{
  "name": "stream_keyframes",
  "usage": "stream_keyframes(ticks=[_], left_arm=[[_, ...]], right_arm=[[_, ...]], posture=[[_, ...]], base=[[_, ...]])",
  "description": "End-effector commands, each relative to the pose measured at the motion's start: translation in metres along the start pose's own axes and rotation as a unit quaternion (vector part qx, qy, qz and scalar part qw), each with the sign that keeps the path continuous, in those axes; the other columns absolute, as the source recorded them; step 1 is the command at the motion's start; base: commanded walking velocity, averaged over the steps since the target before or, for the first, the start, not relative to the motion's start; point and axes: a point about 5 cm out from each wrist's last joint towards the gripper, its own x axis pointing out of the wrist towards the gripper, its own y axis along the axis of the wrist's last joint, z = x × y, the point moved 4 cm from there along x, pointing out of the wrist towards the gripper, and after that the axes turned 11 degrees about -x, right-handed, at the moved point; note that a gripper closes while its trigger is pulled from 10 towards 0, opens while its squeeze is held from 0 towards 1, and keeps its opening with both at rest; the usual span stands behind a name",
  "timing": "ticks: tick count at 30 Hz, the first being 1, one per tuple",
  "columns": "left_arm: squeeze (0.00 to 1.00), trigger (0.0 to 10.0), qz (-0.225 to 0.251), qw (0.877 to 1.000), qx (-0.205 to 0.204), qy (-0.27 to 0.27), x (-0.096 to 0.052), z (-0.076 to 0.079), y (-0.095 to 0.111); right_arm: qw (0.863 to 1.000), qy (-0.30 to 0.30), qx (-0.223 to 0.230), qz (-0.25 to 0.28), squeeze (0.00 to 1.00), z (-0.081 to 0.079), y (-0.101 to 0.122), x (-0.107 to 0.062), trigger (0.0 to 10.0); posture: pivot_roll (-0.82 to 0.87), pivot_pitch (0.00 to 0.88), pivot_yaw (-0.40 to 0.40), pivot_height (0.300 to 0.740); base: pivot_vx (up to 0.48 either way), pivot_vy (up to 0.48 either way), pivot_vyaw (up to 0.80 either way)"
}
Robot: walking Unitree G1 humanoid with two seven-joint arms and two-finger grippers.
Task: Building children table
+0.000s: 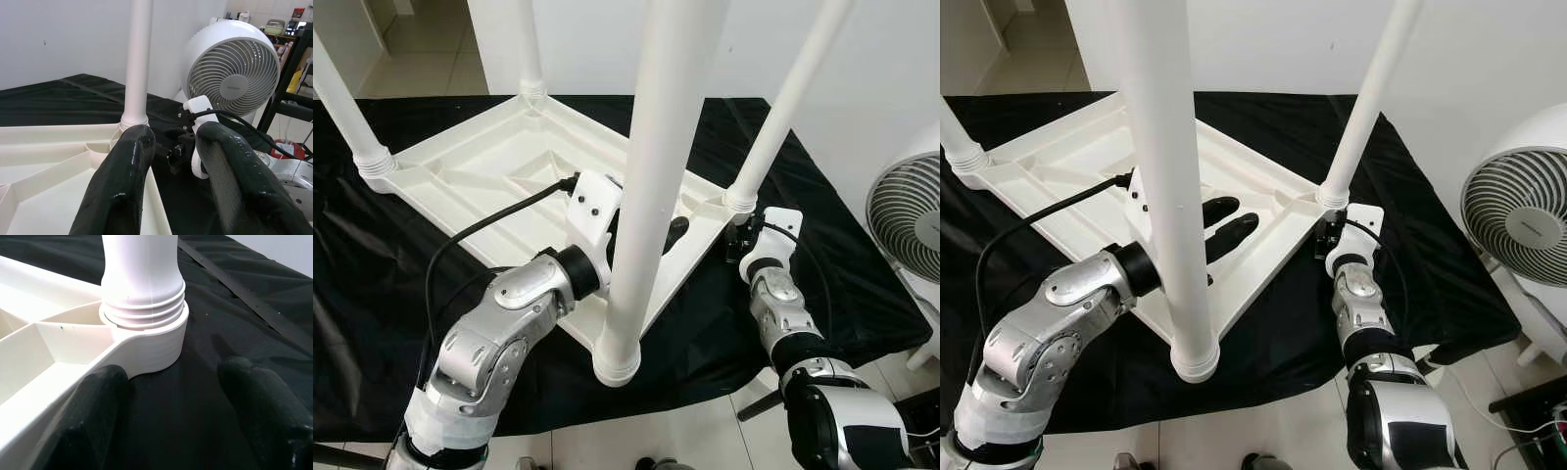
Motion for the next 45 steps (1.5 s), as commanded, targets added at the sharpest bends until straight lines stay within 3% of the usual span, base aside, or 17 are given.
stream_keyframes(ticks=[1, 4, 6, 7, 8, 9, 16, 24, 29, 30, 31, 32, 35, 37, 41, 43, 45], left_arm=[[0.00, 10.0, -0.009, 1.000, 0.004, -0.020, 0.003, 0.006, -0.005], [0.00, 10.0, -0.040, 0.999, 0.025, -0.013, 0.003, -0.003, -0.021], [0.00, 10.0, -0.069, 0.997, 0.039, -0.004, -0.003, -0.015, -0.034], [0.00, 10.0, -0.069, 0.997, 0.039, -0.004, -0.003, -0.015, -0.034], [0.00, 10.0, -0.075, 0.996, 0.039, -0.001, -0.007, -0.019, -0.037], [0.00, 10.0, -0.083, 0.996, 0.042, 0.001, -0.012, -0.023, -0.039], [0.00, 10.0, -0.111, 0.992, 0.055, 0.028, -0.031, -0.042, -0.049], [0.00, 10.0, -0.125, 0.989, 0.066, 0.043, -0.039, -0.053, -0.056], [0.00, 10.0, -0.130, 0.988, 0.068, 0.049, -0.043, -0.057, -0.060], [0.00, 10.0, -0.131, 0.988, 0.068, 0.049, -0.043, -0.058, -0.061], [0.00, 10.0, -0.131, 0.988, 0.068, 0.049, -0.043, -0.058, -0.061], [0.00, 10.0, -0.133, 0.987, 0.070, 0.051, -0.044, -0.059, -0.062], [0.00, 10.0, -0.134, 0.987, 0.070, 0.054, -0.044, -0.061, -0.063], [0.00, 10.0, -0.135, 0.986, 0.073, 0.062, -0.046, -0.067, -0.064], [0.00, 10.0, -0.137, 0.986, 0.074, 0.066, -0.047, -0.070, -0.064], [0.00, 10.0, -0.141, 0.985, 0.074, 0.069, -0.050, -0.073, -0.065], [0.00, 10.0, -0.141, 0.985, 0.074, 0.069, -0.050, -0.073, -0.065]], right_arm=[[1.000, -0.016, 0.005, 0.013, 0.00, 0.007, 0.001, -0.003, 10.0], [0.998, 0.001, 0.024, 0.059, 0.09, 0.011, 0.005, -0.022, 10.0], [0.994, 0.055, 0.018, 0.096, 0.45, 0.004, 0.011, -0.046, 10.0], [0.994, 0.055, 0.018, 0.096, 0.45, 0.004, 0.011, -0.046, 10.0], [0.991, 0.076, 0.015, 0.105, 0.95, 0.002, 0.012, -0.055, 10.0], [0.989, 0.100, 0.015, 0.110, 1.00, 0.000, 0.012, -0.065, 10.0], [0.956, 0.257, 0.015, 0.138, 1.00, -0.019, 0.030, -0.105, 10.0], [0.932, 0.335, 0.006, 0.139, 1.00, -0.024, 0.040, -0.118, 10.0], [0.889, 0.440, -0.018, 0.123, 1.00, -0.035, 0.042, -0.135, 10.0], [0.877, 0.464, -0.025, 0.120, 0.45, -0.037, 0.042, -0.141, 10.0], [0.877, 0.464, -0.025, 0.120, 0.45, -0.037, 0.042, -0.141, 10.0], [0.857, 0.502, -0.028, 0.112, 0.00, -0.042, 0.041, -0.148, 10.0], [0.838, 0.535, -0.030, 0.109, 0.00, -0.046, 0.042, -0.156, 10.0], [0.794, 0.598, -0.037, 0.099, 0.00, -0.052, 0.042, -0.170, 10.0], [0.776, 0.622, -0.040, 0.096, 0.00, -0.054, 0.043, -0.175, 10.0], [0.728, 0.677, -0.056, 0.086, 0.00, -0.054, 0.043, -0.188, 10.0], [0.728, 0.677, -0.056, 0.086, 0.00, -0.054, 0.043, -0.188, 10.0]], posture=[[0.01, 0.124, -0.012, 0.740], [0.01, 0.121, 0.011, 0.740], [0.00, 0.119, 0.020, 0.740], [0.00, 0.119, 0.020, 0.740], [0.00, 0.117, 0.024, 0.740], [0.00, 0.116, 0.025, 0.740], [0.00, 0.110, 0.028, 0.740], [0.00, 0.093, 0.017, 0.740], [0.00, 0.086, 0.011, 0.740], [0.00, 0.086, 0.011, 0.740], [0.00, 0.086, 0.011, 0.740], [0.00, 0.083, 0.006, 0.740], [0.00, 0.081, 0.001, 0.740], [0.01, 0.079, -0.003, 0.740], [0.02, 0.078, -0.006, 0.740], [0.02, 0.078, -0.007, 0.740], [0.02, 0.078, -0.007, 0.740]], base=[[0.000, 0.000, 0.00], [0.000, 0.000, 0.00], [0.000, 0.000, 0.00], [0.000, 0.000, 0.00], [0.000, 0.000, 0.00], [0.000, 0.000, 0.00], [0.000, 0.000, 0.00], [0.000, 0.000, 0.00], [0.000, 0.000, 0.00], [0.000, 0.000, 0.00], [0.000, 0.000, 0.00], [0.000, 0.000, 0.00], [0.000, 0.000, 0.00], [0.000, 0.000, 0.00], [0.000, 0.000, 0.00], [0.000, 0.000, 0.00], [0.000, 0.000, 0.00]])
